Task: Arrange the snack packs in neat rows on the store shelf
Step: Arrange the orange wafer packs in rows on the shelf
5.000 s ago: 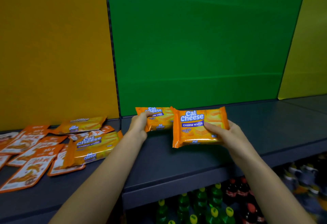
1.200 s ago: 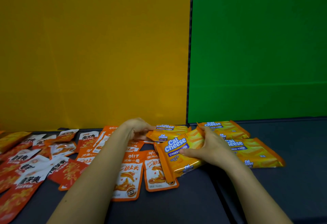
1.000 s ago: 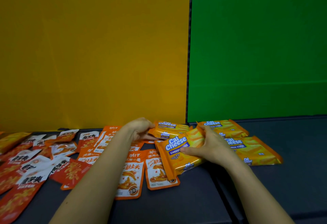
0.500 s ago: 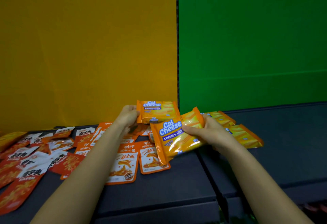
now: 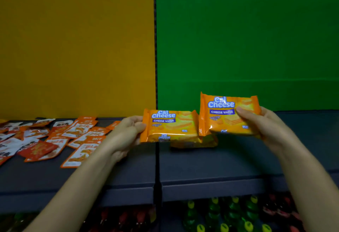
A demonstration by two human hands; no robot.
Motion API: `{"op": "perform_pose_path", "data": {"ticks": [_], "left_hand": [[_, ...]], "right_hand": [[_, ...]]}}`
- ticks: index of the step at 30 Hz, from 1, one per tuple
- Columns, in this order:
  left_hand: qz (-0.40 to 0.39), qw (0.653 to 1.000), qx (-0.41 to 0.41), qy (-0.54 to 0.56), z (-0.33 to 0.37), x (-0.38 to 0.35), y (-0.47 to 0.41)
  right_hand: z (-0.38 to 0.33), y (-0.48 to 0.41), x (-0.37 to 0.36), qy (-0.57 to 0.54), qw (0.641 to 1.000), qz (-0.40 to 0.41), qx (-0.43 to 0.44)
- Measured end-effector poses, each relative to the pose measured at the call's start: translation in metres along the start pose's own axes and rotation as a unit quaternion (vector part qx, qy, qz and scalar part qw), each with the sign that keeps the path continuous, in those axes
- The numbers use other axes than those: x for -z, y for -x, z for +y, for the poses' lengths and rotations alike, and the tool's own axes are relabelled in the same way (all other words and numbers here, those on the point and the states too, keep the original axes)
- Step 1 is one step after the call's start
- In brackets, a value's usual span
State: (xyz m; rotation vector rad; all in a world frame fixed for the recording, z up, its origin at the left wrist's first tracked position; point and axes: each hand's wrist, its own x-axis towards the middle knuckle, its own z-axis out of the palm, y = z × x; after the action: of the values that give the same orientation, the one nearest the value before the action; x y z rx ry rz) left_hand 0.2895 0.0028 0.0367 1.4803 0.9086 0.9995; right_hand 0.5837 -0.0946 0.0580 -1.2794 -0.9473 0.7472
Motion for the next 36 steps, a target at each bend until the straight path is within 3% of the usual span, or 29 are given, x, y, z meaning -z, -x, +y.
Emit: {"op": "perform_pose_path", "data": {"ticks": [8, 15, 20, 25, 27, 30, 33, 36], "left_hand": [[-0.012, 0.996, 0.084, 0.014, -0.017, -0.065, 0.059], [0.013, 0.991, 0.128, 0.032, -0.017, -0.086, 0.063], [-0.009, 0.988, 0.142, 0.06, -0.015, -0.082, 0.063], [-0.03, 0.993, 0.089, -0.073, -0.012, -0.074, 0.07], [-0.024, 0.975, 0.04, -0.218, -0.013, -0.065, 0.064], [0.003, 0.913, -0.091, -0.398, -0.003, -0.061, 0.044], [0.061, 0.858, -0.172, -0.481, 0.008, -0.068, 0.014], [0.103, 0.815, -0.199, -0.534, 0.012, -0.078, -0.018]], "right_hand": [[0.022, -0.005, 0.056, -0.003, 0.999, 0.0, -0.035], [0.034, -0.017, 0.066, 0.017, 0.999, 0.013, -0.049], [0.035, -0.031, 0.058, 0.029, 0.998, 0.016, -0.049], [0.033, -0.05, 0.056, 0.048, 0.997, 0.015, -0.057], [0.034, -0.06, 0.056, 0.054, 0.996, 0.016, -0.065], [0.033, -0.078, 0.057, 0.047, 0.996, 0.02, -0.077], [0.036, -0.102, 0.06, 0.053, 0.994, 0.023, -0.093], [0.046, -0.128, 0.062, 0.063, 0.992, 0.021, -0.11]]}}
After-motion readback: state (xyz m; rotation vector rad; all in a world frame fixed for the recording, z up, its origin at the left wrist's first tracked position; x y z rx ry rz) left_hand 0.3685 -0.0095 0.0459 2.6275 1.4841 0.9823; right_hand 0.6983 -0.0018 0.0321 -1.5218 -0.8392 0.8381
